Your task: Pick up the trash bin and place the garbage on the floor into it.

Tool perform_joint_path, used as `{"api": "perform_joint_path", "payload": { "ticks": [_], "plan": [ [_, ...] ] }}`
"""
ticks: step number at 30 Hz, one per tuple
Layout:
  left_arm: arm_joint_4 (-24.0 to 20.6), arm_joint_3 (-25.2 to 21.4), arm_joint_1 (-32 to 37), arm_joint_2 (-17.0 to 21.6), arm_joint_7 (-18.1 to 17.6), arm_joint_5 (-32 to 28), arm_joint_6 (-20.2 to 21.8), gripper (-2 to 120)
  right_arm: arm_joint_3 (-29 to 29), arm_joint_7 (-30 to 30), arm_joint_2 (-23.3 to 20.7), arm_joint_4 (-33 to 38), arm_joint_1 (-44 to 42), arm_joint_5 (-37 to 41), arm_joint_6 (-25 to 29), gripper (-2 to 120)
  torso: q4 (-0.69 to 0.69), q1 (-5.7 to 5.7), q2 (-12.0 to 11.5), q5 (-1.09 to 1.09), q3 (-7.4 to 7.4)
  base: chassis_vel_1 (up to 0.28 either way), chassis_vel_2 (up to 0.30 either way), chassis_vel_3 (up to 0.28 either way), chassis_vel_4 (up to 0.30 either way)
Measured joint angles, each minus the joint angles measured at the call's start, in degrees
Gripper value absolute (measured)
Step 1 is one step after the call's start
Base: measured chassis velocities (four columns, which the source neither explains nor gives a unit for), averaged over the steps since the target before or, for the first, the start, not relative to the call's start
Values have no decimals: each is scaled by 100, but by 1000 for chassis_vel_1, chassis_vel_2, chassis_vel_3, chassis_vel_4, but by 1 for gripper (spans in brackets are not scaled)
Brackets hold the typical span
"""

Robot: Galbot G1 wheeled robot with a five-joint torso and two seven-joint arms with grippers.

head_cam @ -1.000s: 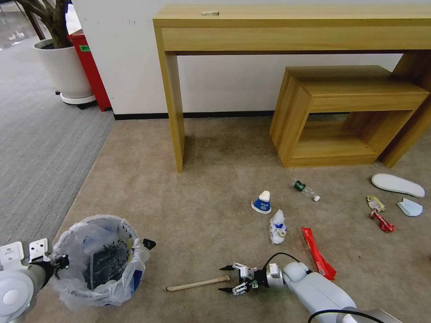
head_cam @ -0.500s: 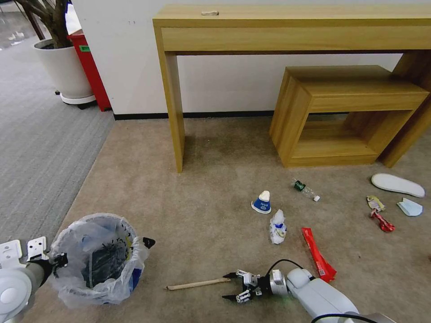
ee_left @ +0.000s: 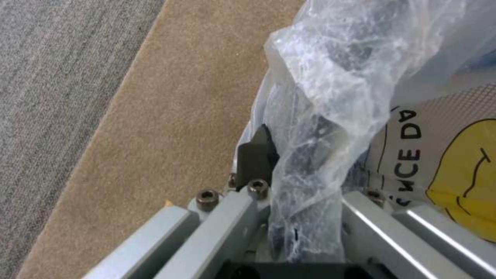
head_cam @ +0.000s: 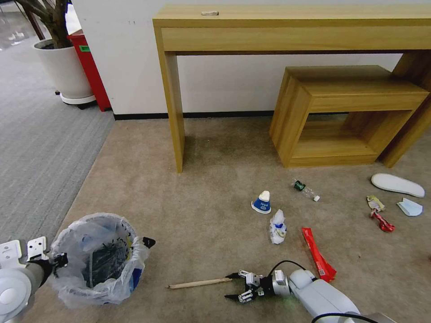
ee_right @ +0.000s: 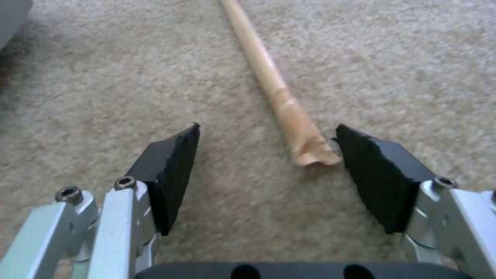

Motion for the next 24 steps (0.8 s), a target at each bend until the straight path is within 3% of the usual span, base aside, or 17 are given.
{"api": "perform_joint_path", "payload": {
  "ticks": [24],
  "plan": [
    [34,-7,-51,12,4,-5,0,0,-42,-39,156,-110,4,18,-25,70,0,0,0,0,0,0,0,0,0]
  ]
}}
